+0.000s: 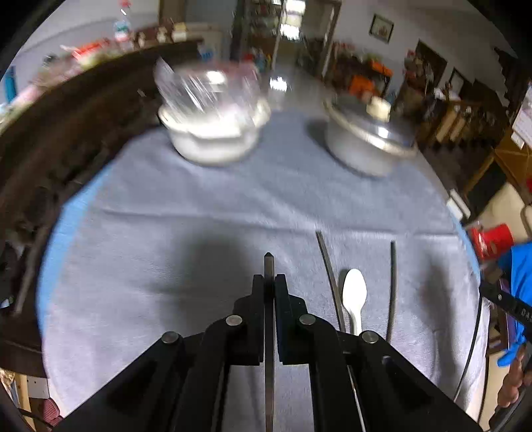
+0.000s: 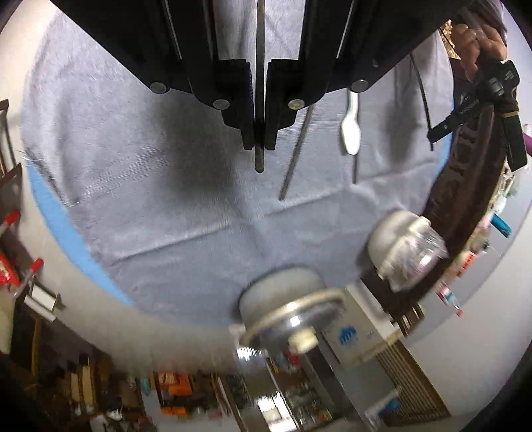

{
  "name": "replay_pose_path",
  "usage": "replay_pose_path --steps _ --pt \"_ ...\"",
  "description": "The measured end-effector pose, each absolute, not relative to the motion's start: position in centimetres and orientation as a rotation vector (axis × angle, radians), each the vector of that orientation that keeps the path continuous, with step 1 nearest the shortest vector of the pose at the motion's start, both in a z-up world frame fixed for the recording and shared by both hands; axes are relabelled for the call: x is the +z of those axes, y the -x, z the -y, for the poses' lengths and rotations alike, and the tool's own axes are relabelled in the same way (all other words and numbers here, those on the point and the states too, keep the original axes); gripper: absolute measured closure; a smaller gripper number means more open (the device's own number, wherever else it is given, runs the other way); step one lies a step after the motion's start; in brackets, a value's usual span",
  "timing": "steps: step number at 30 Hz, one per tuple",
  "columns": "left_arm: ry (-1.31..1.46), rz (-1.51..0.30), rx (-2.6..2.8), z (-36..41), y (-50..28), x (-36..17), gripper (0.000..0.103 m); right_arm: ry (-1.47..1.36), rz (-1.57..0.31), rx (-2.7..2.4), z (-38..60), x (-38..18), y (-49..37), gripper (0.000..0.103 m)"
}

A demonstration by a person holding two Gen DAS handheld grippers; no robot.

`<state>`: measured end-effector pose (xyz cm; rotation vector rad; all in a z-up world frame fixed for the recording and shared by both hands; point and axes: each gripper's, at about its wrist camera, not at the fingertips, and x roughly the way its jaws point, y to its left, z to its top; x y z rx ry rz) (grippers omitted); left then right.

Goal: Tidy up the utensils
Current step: 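Carry both held chopsticks up and over the gray metal cup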

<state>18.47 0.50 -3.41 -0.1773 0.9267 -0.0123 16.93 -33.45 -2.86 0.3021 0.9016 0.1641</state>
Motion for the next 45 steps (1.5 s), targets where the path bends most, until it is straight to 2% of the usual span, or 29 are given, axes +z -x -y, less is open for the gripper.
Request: replay_pose_path --steps 5,17,31,37,45 --pt "0.231 -0.746 0.033 -2.2 -13.1 1.6 0.098 -0.282 -0.735 0.125 33.6 0.7 -11.2 0.097" --pt "0.305 -0.422 0.069 -2.6 -1.6 7.6 0.098 -0.310 -0.396 0.082 33.3 5.7 2.2 0.097" --pt "0.367 -0.363 -0.033 -2.8 4.1 11.1 0.098 -0.414 -0.130 0.137 32.0 9.5 8.2 0.097" --pt "0.394 -0.323 -0.099 -2.6 5.6 13.0 0.098 -0.437 -0.088 0.154 30.6 9.8 8.4 0.097" --pt "0.388 -0.321 -0.141 -0.6 5.8 12.9 0.098 -0.413 -0.062 0.159 28.2 8.5 7.7 0.097"
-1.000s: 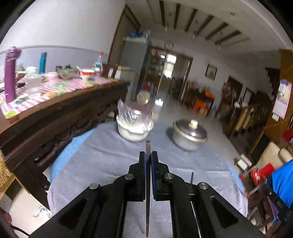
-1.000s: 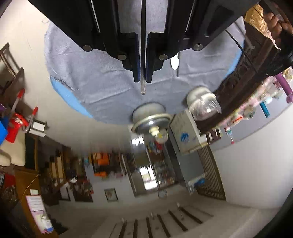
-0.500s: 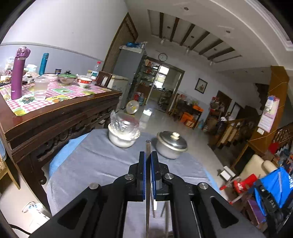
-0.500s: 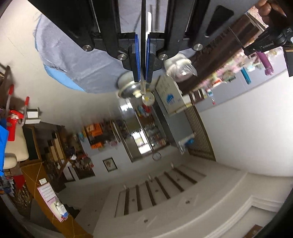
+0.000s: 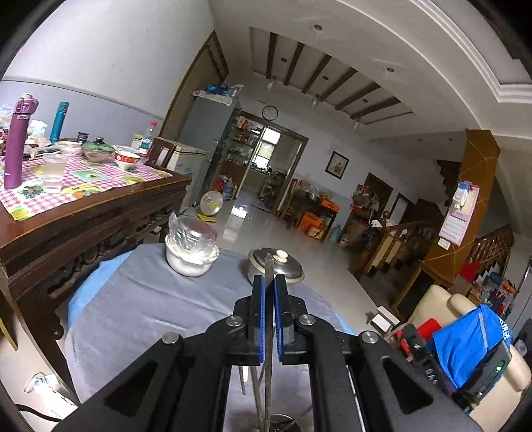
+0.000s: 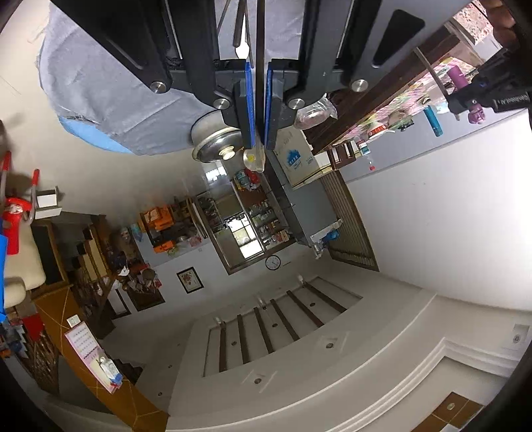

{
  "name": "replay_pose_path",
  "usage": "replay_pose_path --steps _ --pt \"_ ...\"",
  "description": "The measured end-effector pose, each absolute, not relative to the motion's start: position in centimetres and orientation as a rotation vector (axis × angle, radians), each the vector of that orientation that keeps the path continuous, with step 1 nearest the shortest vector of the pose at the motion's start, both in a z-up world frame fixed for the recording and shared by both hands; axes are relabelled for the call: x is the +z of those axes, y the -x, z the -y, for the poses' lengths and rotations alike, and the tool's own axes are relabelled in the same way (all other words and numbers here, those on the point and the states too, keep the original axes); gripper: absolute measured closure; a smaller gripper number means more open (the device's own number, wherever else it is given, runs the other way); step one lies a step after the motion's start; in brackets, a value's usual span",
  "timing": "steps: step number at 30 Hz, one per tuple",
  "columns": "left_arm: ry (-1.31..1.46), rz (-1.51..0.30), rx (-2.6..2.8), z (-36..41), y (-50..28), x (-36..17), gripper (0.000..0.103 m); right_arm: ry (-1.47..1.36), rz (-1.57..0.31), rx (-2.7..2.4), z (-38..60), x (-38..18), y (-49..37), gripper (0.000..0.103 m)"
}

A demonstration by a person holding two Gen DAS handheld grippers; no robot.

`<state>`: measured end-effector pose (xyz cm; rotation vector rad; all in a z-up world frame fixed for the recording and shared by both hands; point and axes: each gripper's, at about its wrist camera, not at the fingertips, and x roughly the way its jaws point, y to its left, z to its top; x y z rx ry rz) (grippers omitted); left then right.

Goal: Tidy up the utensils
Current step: 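Carry both held chopsticks up and over the gray metal cup, then lower the chopsticks into the metal cup and open both grippers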

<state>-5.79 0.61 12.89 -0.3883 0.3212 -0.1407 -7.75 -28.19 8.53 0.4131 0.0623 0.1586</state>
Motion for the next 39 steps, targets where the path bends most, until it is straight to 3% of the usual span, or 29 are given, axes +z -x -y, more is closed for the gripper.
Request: replay_pose_path --steps 39 --pt "0.259 -0.571 -0.154 2.6 5.3 7.1 0.097 -0.261 -0.203 0.209 25.7 4.6 9.2 0.097"
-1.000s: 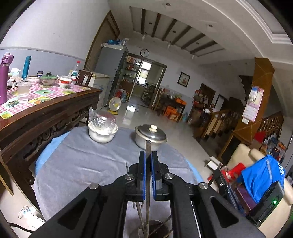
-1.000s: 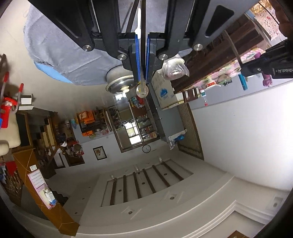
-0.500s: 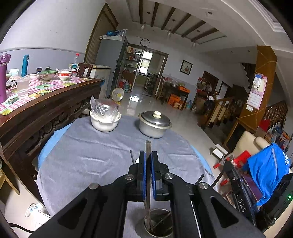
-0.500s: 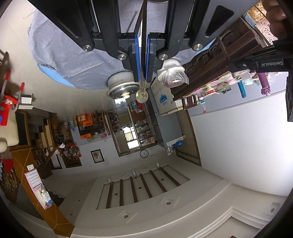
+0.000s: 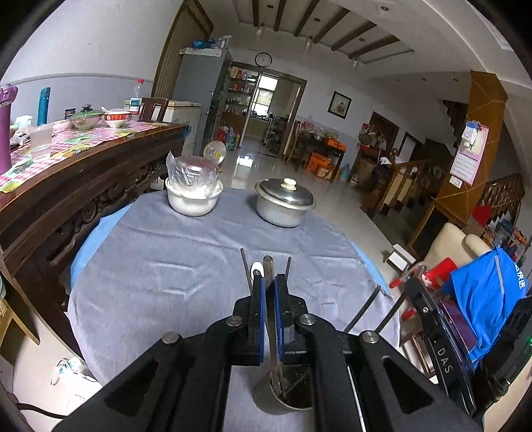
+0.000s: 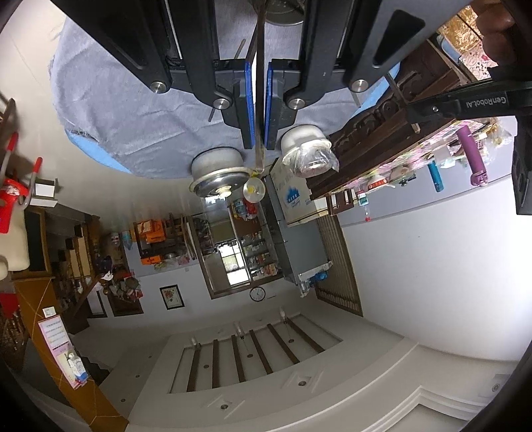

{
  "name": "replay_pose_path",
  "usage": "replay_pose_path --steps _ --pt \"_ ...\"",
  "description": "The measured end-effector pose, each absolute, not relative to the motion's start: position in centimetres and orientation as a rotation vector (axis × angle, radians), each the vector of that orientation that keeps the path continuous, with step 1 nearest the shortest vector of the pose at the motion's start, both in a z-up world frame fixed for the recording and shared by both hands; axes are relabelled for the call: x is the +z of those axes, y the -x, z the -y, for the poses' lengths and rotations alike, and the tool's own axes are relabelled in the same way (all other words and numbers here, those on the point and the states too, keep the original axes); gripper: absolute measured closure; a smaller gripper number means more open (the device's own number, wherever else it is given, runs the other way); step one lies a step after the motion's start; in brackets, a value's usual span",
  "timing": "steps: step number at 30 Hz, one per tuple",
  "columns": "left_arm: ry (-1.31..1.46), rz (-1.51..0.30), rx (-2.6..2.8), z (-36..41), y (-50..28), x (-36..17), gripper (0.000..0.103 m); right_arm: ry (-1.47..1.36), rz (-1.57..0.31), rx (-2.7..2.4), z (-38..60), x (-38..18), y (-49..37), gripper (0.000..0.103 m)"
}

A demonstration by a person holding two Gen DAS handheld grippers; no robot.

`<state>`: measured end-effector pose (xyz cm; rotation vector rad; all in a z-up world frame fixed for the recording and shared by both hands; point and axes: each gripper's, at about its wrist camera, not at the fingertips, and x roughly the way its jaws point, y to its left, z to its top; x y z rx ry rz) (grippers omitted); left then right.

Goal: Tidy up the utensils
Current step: 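Lower the chopsticks into the metal cup and open both grippers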

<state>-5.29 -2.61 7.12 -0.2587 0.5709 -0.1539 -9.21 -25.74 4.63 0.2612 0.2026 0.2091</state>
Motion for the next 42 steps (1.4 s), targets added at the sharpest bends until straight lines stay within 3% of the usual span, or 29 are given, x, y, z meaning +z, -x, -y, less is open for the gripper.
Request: replay_pose_path --steps 42 --pt "0.173 -0.656 -0.128 2.7 6.9 5.2 0.093 -0.259 -0.270 0.315 24.8 4.2 10.3 0.094"
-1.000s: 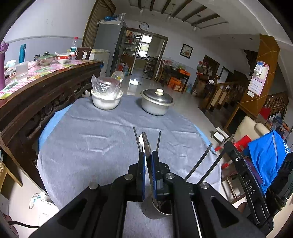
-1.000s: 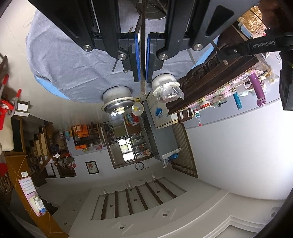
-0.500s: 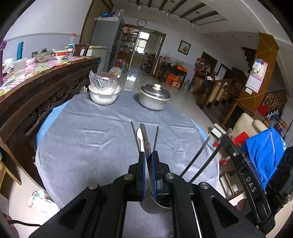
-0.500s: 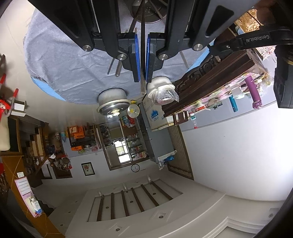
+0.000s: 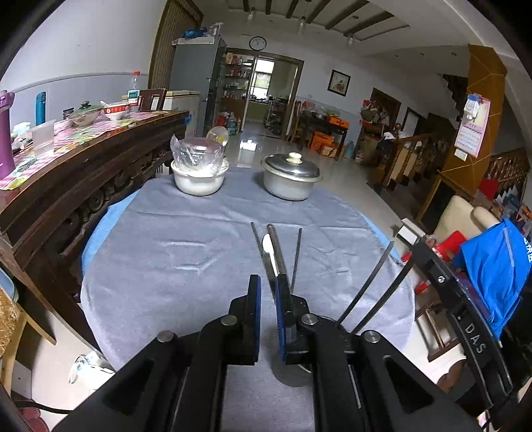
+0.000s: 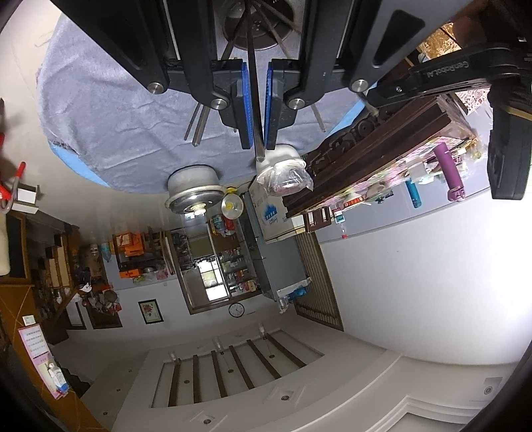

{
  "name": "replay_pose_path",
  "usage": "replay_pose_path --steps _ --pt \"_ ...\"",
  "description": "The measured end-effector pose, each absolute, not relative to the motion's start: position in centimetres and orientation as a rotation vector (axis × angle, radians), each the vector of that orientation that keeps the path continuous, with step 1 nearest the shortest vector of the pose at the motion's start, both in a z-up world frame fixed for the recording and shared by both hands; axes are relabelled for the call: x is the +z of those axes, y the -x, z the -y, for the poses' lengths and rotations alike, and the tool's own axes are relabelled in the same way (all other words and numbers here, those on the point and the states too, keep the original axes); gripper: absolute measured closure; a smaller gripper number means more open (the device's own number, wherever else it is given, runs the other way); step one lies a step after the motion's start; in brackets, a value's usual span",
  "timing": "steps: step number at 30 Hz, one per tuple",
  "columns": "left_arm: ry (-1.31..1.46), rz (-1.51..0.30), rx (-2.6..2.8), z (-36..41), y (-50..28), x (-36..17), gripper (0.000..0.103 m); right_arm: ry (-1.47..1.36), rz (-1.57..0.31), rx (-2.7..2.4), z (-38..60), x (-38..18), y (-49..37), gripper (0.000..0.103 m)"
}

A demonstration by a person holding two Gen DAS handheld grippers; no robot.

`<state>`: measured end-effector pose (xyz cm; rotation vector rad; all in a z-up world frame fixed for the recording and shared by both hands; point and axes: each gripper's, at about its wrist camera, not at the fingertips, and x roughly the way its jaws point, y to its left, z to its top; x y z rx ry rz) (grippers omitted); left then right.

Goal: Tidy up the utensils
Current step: 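Lower the chopsticks into the metal cup and open both grippers, then withdraw both open grippers from the cup and move toward the remaining utensils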

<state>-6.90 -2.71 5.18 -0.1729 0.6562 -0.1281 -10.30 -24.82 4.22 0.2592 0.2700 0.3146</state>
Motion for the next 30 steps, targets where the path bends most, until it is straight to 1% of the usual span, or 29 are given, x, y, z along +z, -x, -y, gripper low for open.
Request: replay_pose_path --steps 3,10,14,18,20,22,26,30 --pt "0.155 -0.664 -0.098 2.6 6.9 4.9 0.089 -0.262 -0.277 0.302 25.0 4.0 10.3 0.094" --pt "0.137 -0.683 -0.069 2.3 6.7 4.3 0.087 -0.262 -0.281 0.285 25.4 4.2 10.5 0.094" --pt "0.135 -0.697 -0.054 2.0 6.6 3.9 0.081 -0.263 -0.286 0.275 25.7 4.1 10.4 0.094" --pt "0.132 -0.713 -0.037 1.6 6.4 3.5 0.078 -0.275 -0.290 0.259 26.2 4.0 10.4 0.094" --pt "0.137 -0.720 -0.031 1.3 6.3 3.3 0.069 -0.281 -0.290 0.250 26.6 4.1 10.4 0.094" --pt "0.141 -0.728 -0.020 1.0 6.1 3.0 0.062 -0.290 -0.287 0.235 27.1 4.1 10.3 0.094" --pt "0.158 -0.750 -0.009 0.3 5.7 2.4 0.059 -0.302 -0.283 0.205 28.0 4.1 10.3 0.084" --pt "0.163 -0.780 0.013 -0.4 5.2 1.7 0.058 -0.323 -0.279 0.165 29.3 4.1 10.1 0.082"
